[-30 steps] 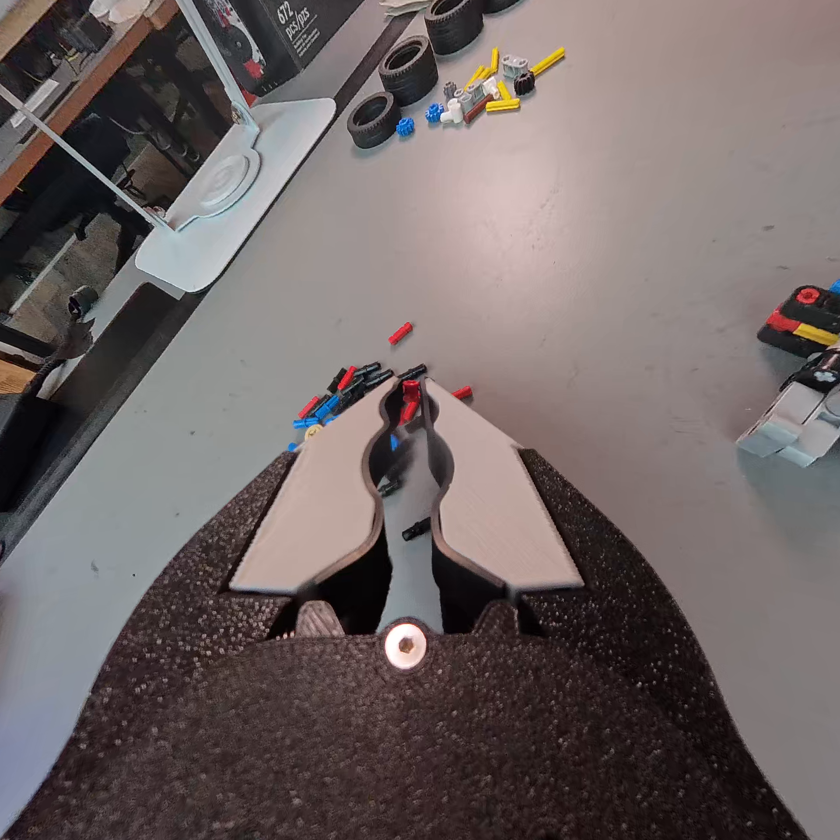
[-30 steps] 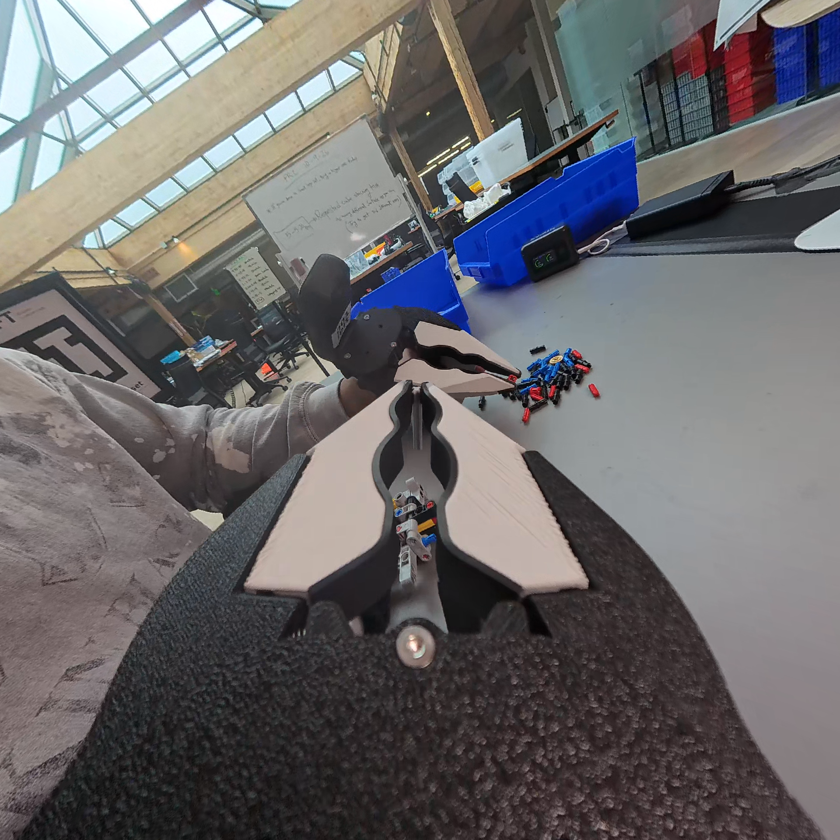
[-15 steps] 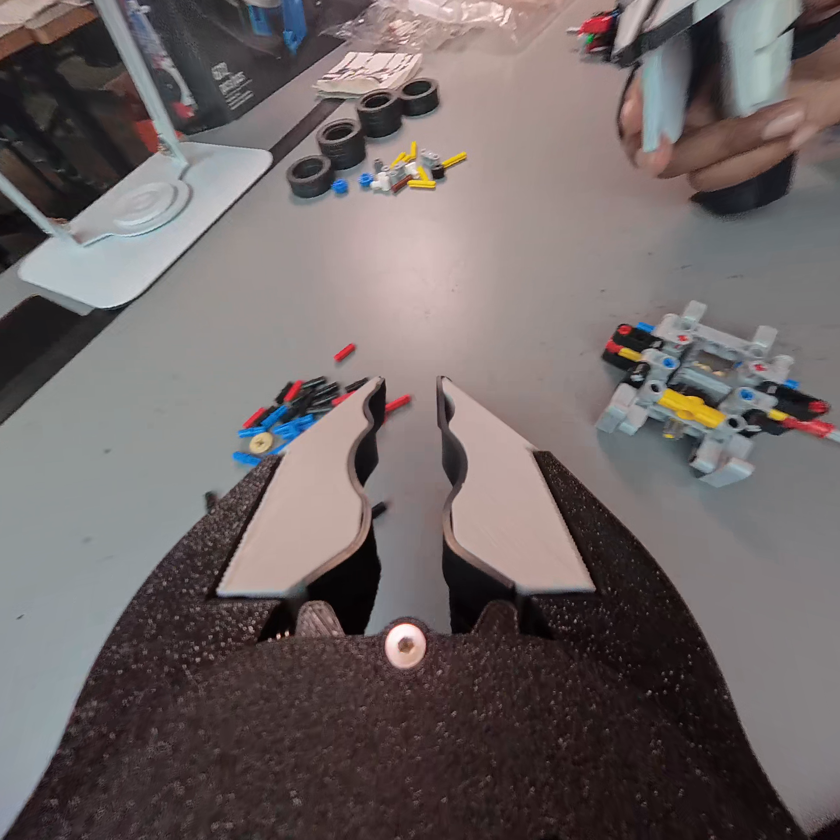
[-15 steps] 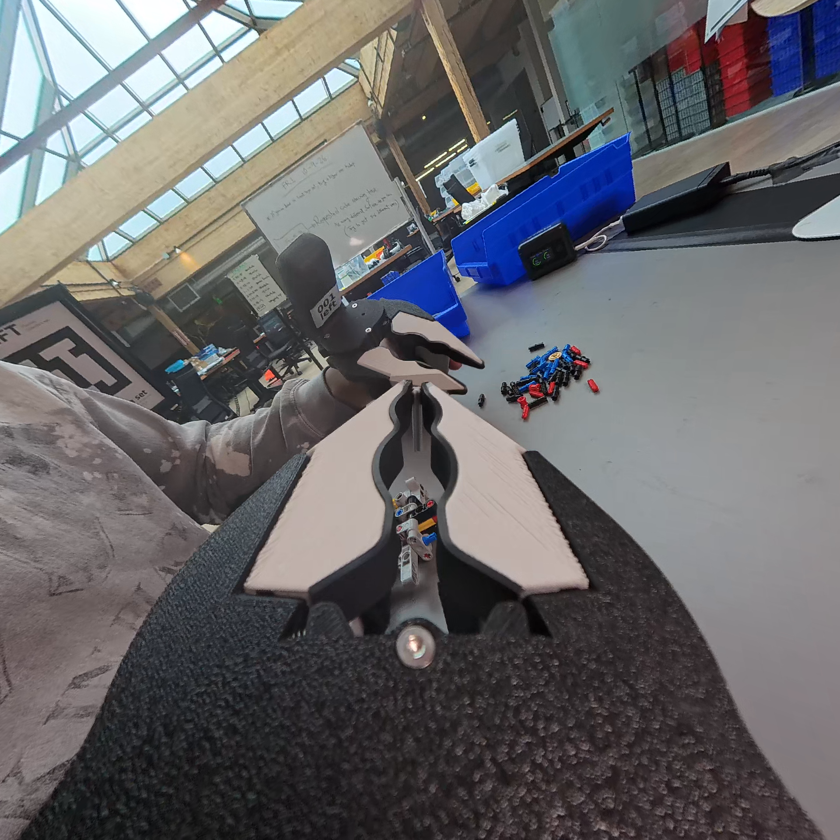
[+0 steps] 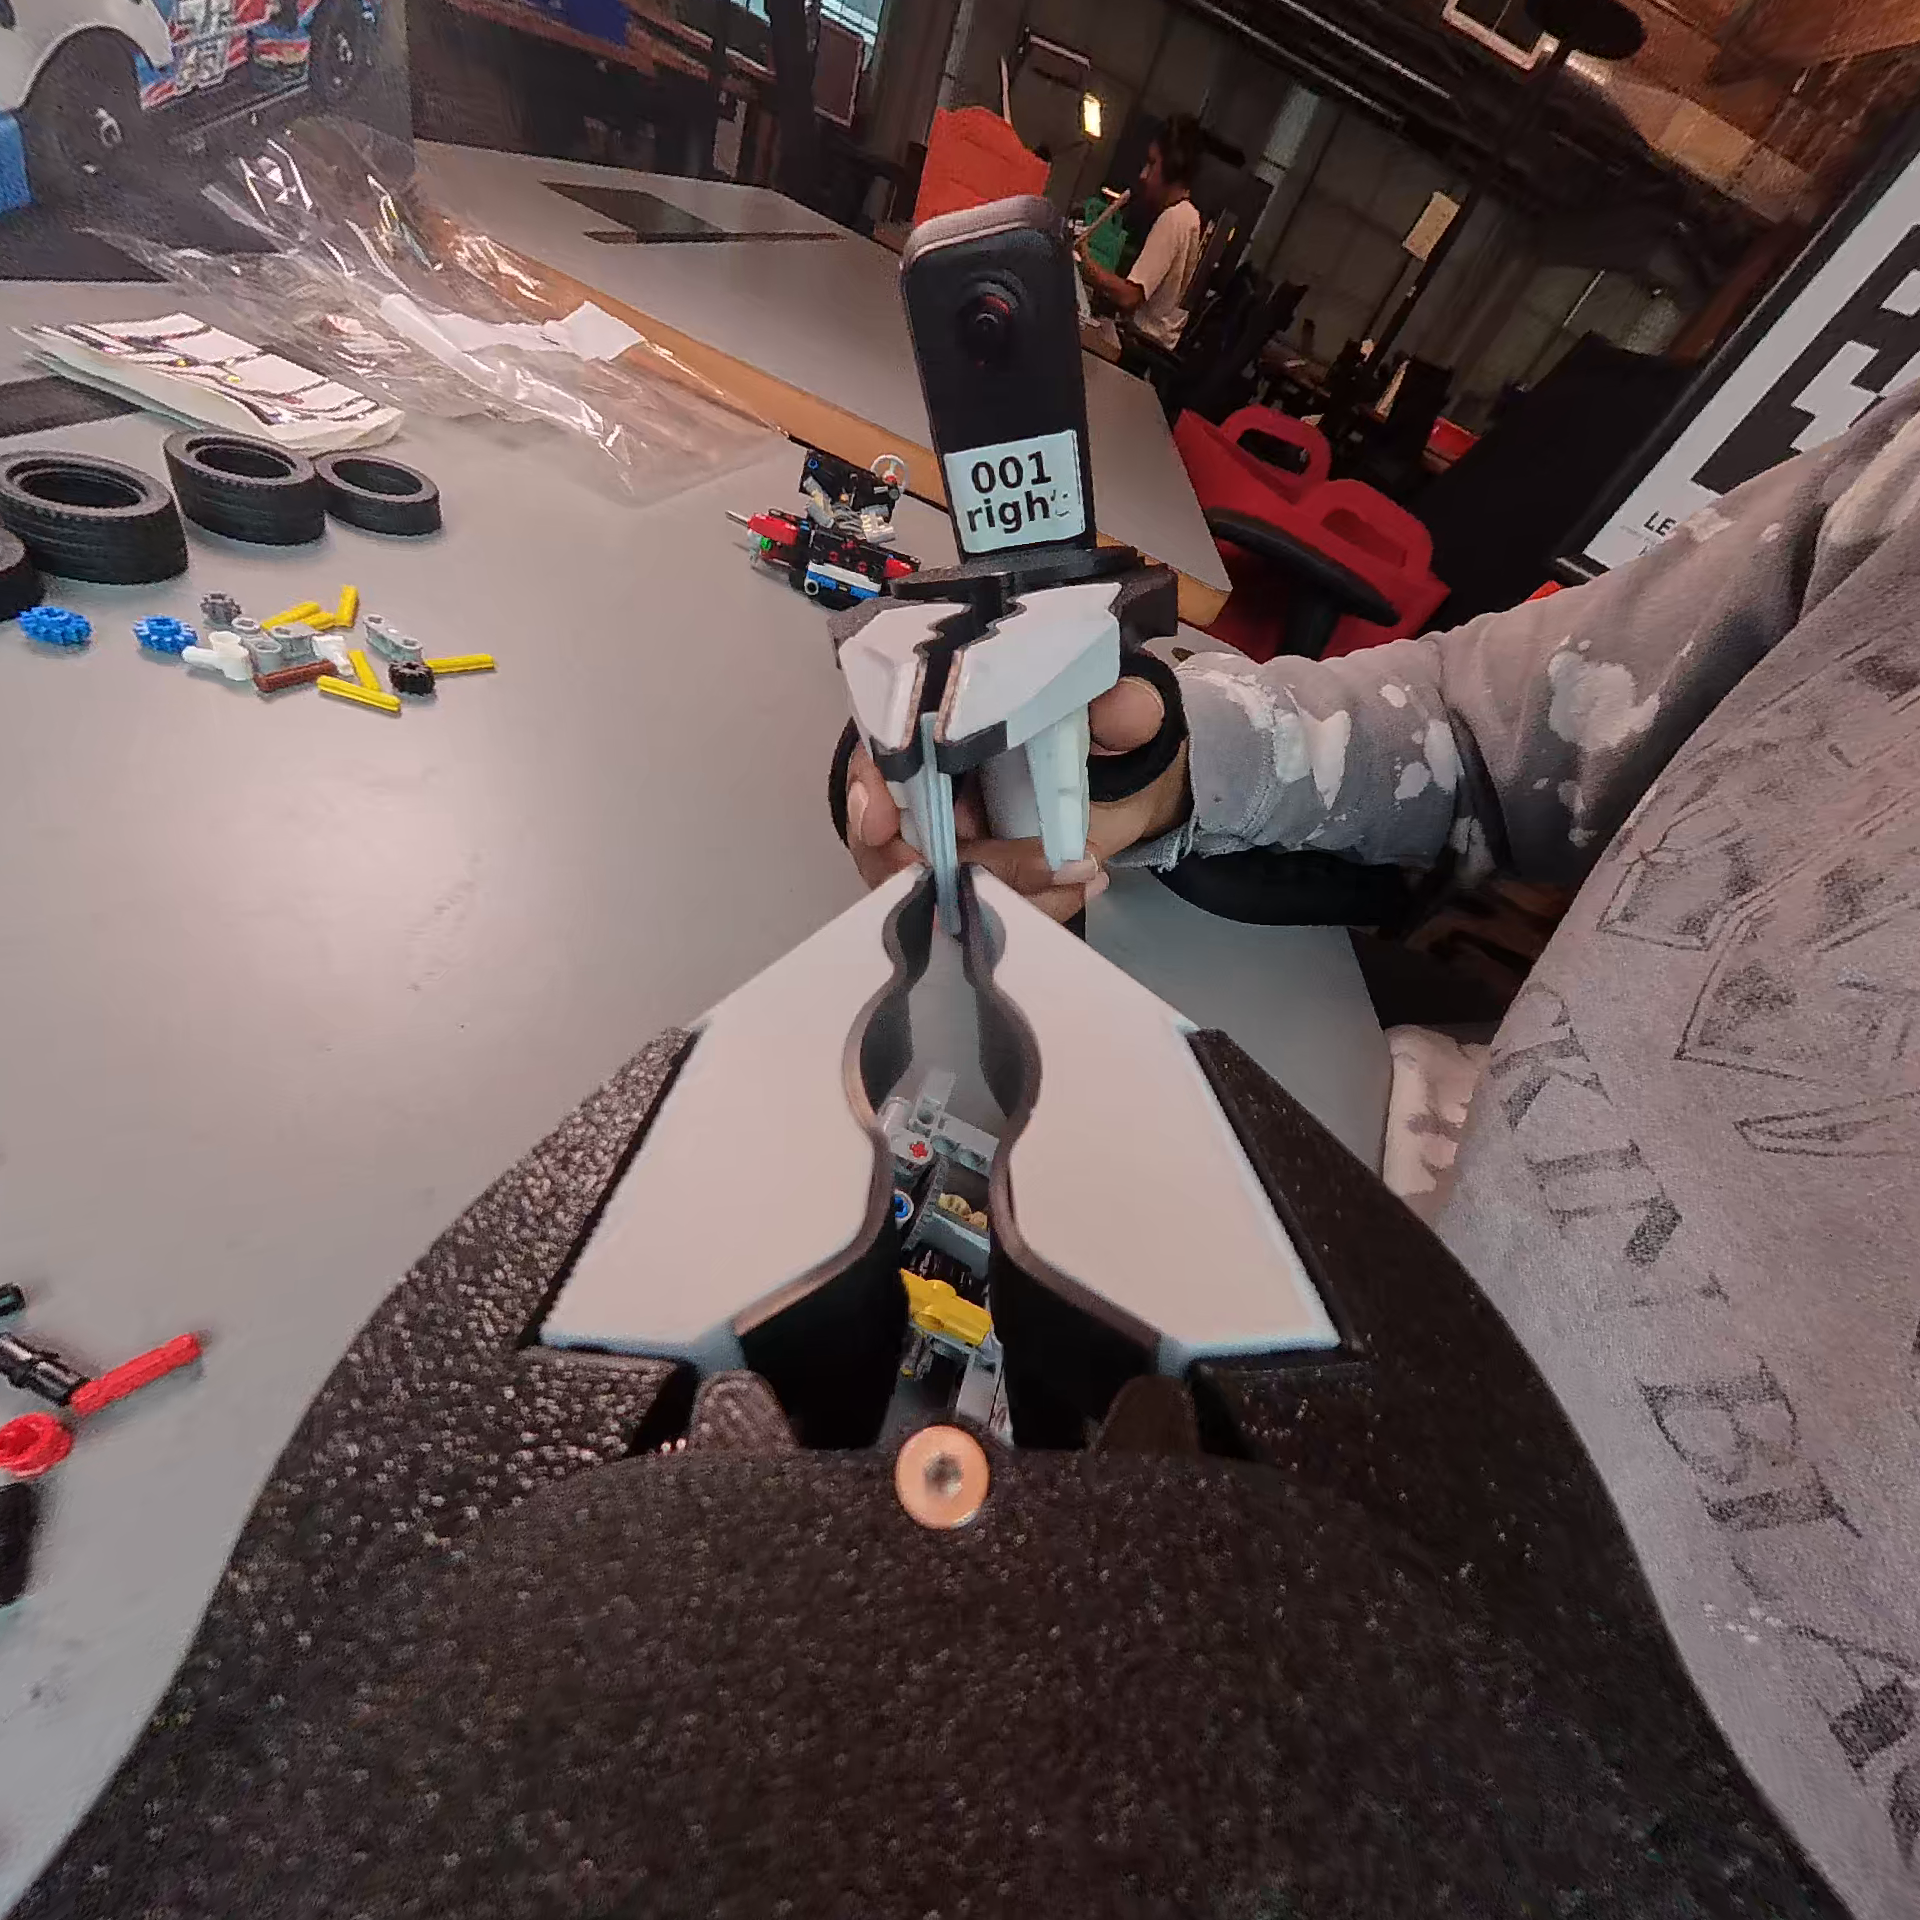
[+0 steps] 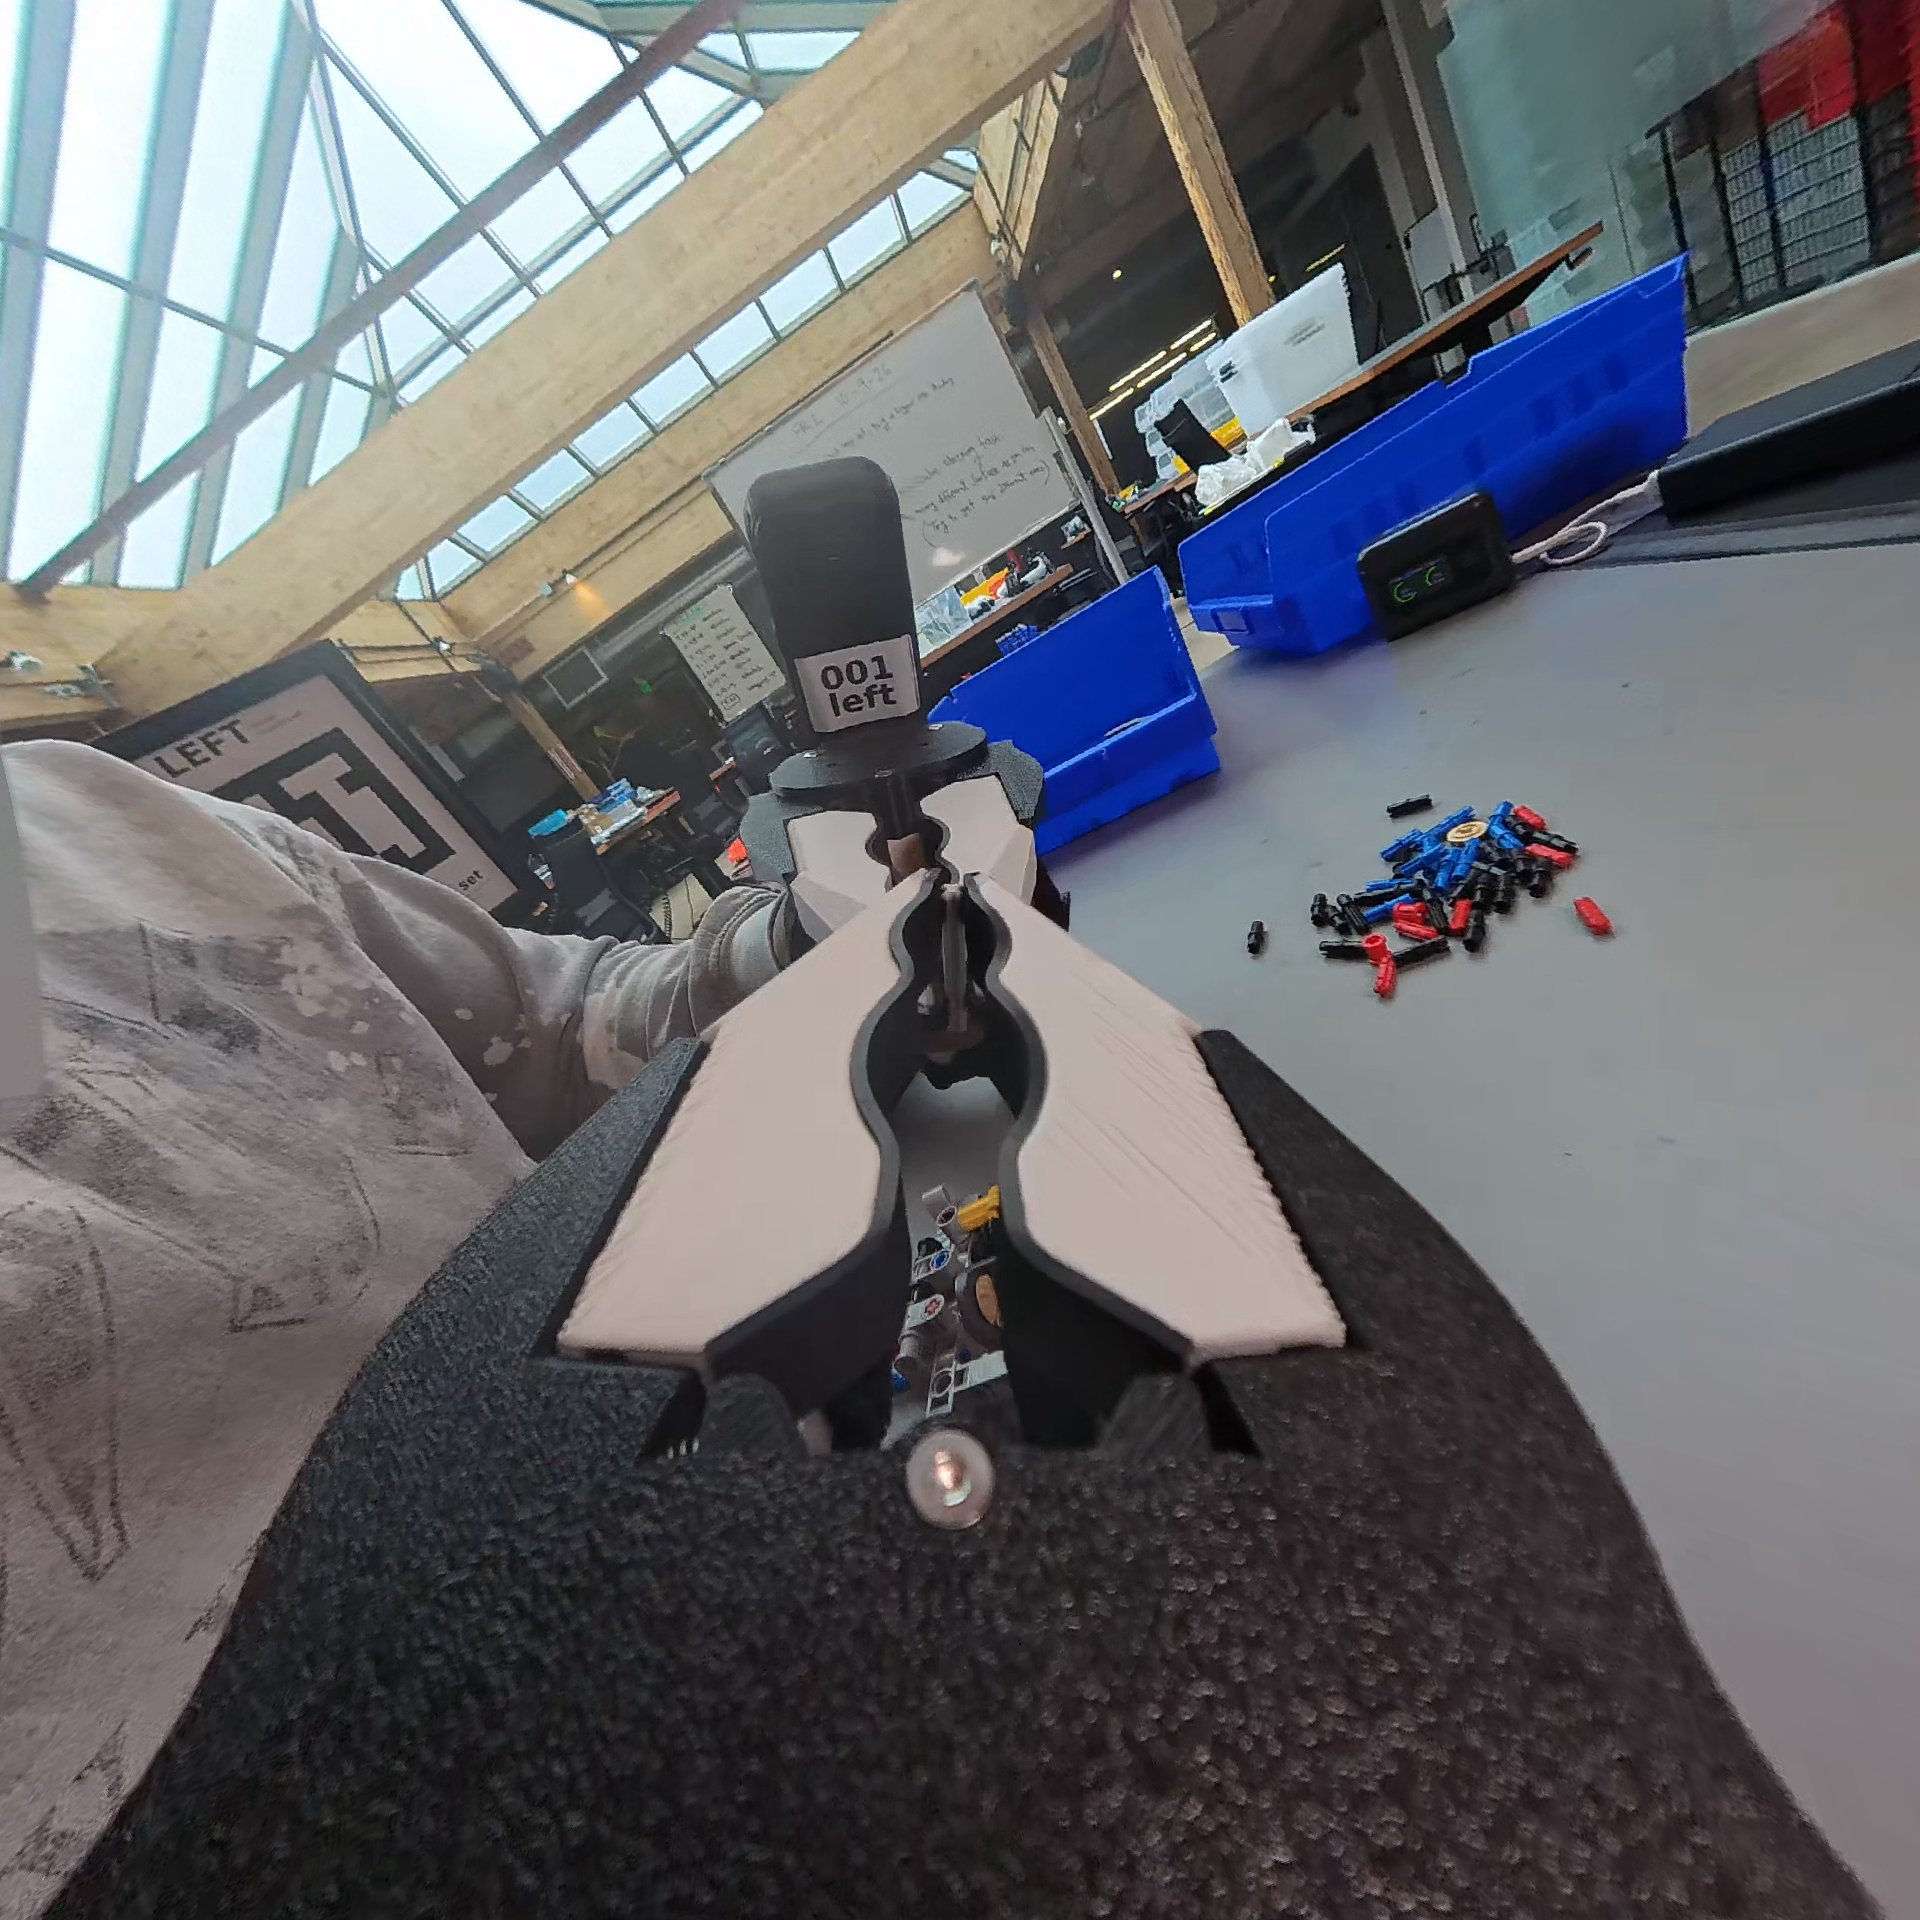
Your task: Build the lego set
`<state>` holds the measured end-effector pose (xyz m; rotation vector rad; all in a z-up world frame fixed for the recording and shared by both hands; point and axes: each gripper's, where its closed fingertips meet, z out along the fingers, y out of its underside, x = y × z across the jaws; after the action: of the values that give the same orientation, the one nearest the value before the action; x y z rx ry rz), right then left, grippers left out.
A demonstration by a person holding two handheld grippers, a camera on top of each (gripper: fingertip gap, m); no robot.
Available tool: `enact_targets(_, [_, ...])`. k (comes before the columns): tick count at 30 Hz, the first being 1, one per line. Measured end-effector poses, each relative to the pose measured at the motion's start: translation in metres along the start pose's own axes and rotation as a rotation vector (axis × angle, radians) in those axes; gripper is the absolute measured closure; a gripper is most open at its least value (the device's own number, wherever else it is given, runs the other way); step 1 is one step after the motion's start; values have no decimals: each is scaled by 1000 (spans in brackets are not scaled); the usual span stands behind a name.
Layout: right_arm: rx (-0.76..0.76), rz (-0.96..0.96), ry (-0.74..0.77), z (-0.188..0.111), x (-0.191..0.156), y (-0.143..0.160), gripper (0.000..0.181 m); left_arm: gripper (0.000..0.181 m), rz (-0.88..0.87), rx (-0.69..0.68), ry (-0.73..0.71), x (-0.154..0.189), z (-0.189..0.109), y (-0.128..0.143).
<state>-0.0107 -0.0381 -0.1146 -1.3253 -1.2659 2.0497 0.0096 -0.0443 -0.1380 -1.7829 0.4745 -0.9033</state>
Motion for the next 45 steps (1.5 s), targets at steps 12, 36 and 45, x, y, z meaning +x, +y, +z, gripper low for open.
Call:
enact_targets(12, [-27, -250, 245, -34, 33, -25, 141, 178, 74, -51, -350, -53, -49, -9])
enact_targets(36, [-641, -581, 225, -28, 36, 73, 178, 150, 188, -520, -1456, -144, -317, -3])
enact_targets(45, [-601, -567, 308, -14, 53, 63, 178, 171, 265, -433, -710, -125, -110, 36])
